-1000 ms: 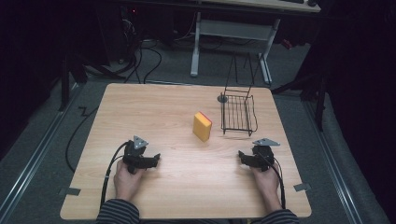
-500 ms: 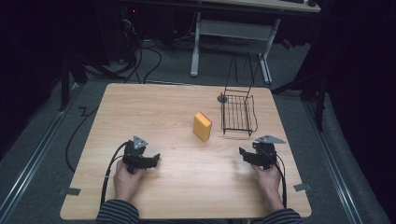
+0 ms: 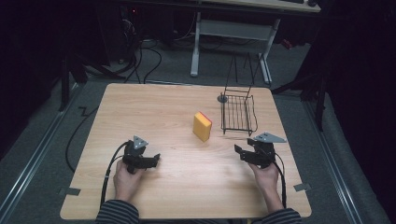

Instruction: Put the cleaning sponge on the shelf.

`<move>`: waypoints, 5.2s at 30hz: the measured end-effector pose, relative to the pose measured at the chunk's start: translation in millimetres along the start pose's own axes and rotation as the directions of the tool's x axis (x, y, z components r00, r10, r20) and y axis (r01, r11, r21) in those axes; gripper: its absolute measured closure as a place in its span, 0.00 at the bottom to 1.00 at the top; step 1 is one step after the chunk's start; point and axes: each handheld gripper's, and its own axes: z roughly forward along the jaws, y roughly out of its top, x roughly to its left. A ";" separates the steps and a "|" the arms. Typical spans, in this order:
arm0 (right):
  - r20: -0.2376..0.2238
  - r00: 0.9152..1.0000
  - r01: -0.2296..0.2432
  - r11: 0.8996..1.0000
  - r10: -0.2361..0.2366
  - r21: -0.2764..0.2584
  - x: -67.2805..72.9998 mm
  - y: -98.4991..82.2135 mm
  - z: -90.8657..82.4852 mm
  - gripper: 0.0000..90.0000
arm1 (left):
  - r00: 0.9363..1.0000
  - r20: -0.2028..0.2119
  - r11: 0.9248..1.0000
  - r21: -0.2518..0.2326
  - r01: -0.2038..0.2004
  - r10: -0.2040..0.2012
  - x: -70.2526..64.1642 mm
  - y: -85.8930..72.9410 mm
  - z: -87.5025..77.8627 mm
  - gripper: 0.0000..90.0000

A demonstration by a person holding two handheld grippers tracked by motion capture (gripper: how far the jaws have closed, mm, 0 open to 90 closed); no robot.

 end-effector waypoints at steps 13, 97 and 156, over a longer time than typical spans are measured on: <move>-0.088 0.995 0.037 0.999 -0.040 -0.029 23.8 12.1 8.5 0.39 | 1.000 0.000 1.000 0.000 0.000 0.000 0.0 0.0 0.0 0.18; -0.096 0.991 0.093 0.996 -0.092 0.007 59.5 65.8 105.8 0.65 | 1.000 0.001 1.000 0.000 0.000 0.000 0.1 0.0 0.0 0.18; -0.178 0.978 0.085 0.989 -0.106 -0.122 45.1 79.3 28.7 0.69 | 1.000 0.000 1.000 0.000 0.000 0.000 0.1 0.0 0.0 0.18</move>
